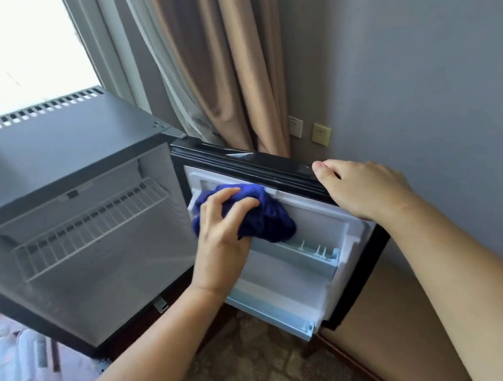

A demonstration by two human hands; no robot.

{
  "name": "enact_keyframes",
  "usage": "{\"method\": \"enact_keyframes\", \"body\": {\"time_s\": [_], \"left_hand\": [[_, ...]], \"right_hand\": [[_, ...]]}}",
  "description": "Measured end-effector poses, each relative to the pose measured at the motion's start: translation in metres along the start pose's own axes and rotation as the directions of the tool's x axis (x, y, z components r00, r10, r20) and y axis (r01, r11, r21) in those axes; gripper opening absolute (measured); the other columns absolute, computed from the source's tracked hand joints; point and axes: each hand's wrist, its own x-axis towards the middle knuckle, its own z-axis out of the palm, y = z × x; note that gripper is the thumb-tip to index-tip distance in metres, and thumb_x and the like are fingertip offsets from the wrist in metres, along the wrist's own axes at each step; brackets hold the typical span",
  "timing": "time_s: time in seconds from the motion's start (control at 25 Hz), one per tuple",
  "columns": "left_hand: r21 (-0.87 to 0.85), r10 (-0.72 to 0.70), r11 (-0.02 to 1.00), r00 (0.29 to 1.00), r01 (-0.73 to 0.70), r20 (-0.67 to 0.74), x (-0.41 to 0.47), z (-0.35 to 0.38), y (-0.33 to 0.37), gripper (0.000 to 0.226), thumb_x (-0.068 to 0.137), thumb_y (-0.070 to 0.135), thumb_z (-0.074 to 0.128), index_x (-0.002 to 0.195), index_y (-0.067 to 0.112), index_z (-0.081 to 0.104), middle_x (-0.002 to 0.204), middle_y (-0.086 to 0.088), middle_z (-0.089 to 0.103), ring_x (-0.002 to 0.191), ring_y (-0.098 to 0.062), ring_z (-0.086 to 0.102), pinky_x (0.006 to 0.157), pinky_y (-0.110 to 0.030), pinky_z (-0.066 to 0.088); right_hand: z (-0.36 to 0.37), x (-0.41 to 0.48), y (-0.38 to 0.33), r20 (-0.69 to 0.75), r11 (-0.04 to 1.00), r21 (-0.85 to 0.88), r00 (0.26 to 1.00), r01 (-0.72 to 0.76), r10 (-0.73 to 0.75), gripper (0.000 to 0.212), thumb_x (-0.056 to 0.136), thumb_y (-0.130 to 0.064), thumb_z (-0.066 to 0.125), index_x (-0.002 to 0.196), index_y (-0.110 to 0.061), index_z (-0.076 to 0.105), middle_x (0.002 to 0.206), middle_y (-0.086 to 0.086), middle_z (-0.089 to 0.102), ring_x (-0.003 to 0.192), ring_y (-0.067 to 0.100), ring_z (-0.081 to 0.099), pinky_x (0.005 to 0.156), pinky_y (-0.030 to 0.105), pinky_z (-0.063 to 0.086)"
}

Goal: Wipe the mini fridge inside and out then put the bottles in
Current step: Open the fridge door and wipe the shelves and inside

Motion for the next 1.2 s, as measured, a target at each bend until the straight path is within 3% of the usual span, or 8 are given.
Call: {"method": "enact_keyframes", "body": {"time_s": [0.12,0.28,0.48,0.64,0.72,0.84,1.04,1.2], "left_hand": [[-0.128,-0.250,0.963,0.964,0.237,-0.092,0.021,-0.017,-0.022,0.053,0.079,-0.005,0.077,0.128,0.013,0.067,0.133,-0.009,0.050,0.127,-0.022,0.051,0.112,-0.038,0.043],[-0.241,-0.343,0.916,0.937,0.320,-0.060,0.033,-0.023,-0.013,0.052,0.085,0.004,0.076,0.133,0.021,0.064,0.130,0.003,0.055,0.119,-0.004,0.055,0.106,-0.023,0.045],[-0.206,-0.230,0.951,0.973,0.232,0.033,0.026,-0.014,0.027,0.053,0.084,0.007,0.080,0.134,0.017,0.065,0.122,0.002,0.057,0.112,-0.008,0.054,0.098,-0.004,0.035],[-0.055,0.025,0.998,0.982,-0.014,0.190,0.029,-0.011,0.069,0.056,0.081,0.007,0.074,0.135,0.016,0.063,0.122,-0.005,0.052,0.106,-0.028,0.054,0.095,-0.039,0.049],[-0.001,0.136,0.990,0.957,-0.140,0.256,0.023,-0.006,0.096,0.058,0.078,0.006,0.069,0.135,0.017,0.059,0.120,-0.004,0.047,0.098,-0.028,0.050,0.085,-0.044,0.051],[-0.001,0.169,0.984,0.939,-0.177,0.300,0.020,-0.006,0.103,0.059,0.079,0.005,0.064,0.136,0.017,0.056,0.121,-0.006,0.046,0.095,-0.028,0.049,0.085,-0.044,0.050],[0.147,-0.020,0.989,0.978,-0.011,0.208,0.044,-0.038,0.038,0.054,0.087,0.011,0.068,0.140,0.016,0.061,0.117,-0.011,0.054,0.101,-0.036,0.055,0.094,-0.044,0.048],[0.364,-0.220,0.923,0.949,0.127,0.226,0.083,-0.073,-0.029,0.055,0.090,0.013,0.064,0.144,0.021,0.059,0.123,-0.015,0.053,0.104,-0.044,0.055,0.098,-0.045,0.045]], "right_hand": [[0.000,-0.003,-0.002,0.004,1.000,-0.003,1.000,-0.020,0.020,0.054,0.092,-0.076,0.004,0.099,-0.050,0.051,0.110,0.000,0.070,0.098,0.030,0.056,0.079,0.042,0.037],[-0.001,-0.002,-0.004,0.018,0.999,-0.003,0.999,-0.033,0.033,0.053,0.094,-0.072,0.004,0.096,-0.045,0.050,0.116,0.002,0.069,0.111,0.034,0.059,0.081,0.043,0.037],[-0.006,-0.004,-0.009,0.094,0.993,0.089,0.993,-0.080,0.072,0.063,0.098,-0.067,0.005,0.140,-0.049,0.048,0.147,0.004,0.056,0.134,0.035,0.050,0.103,0.048,0.037],[-0.009,-0.001,-0.012,0.141,0.985,0.122,0.985,-0.119,0.101,0.072,0.098,-0.068,0.002,0.139,-0.042,0.055,0.148,0.006,0.055,0.136,0.034,0.048,0.105,0.046,0.035],[-0.009,-0.002,-0.013,0.124,0.985,0.111,0.985,-0.132,0.118,0.073,0.098,-0.067,0.001,0.135,-0.040,0.058,0.145,0.007,0.057,0.133,0.034,0.050,0.100,0.045,0.036],[-0.009,-0.005,-0.015,0.103,0.985,0.092,0.985,-0.147,0.137,0.072,0.096,-0.069,0.000,0.137,-0.045,0.054,0.144,0.006,0.058,0.133,0.034,0.050,0.100,0.046,0.036],[-0.007,-0.011,-0.016,0.071,0.986,0.089,0.988,-0.141,0.135,0.074,0.094,-0.072,-0.003,0.141,-0.047,0.049,0.143,0.008,0.059,0.132,0.036,0.052,0.102,0.050,0.038],[-0.005,-0.017,-0.019,0.035,0.989,0.088,0.993,-0.116,0.113,0.074,0.096,-0.069,-0.003,0.137,-0.044,0.053,0.137,0.010,0.063,0.126,0.036,0.055,0.096,0.048,0.038]]}}
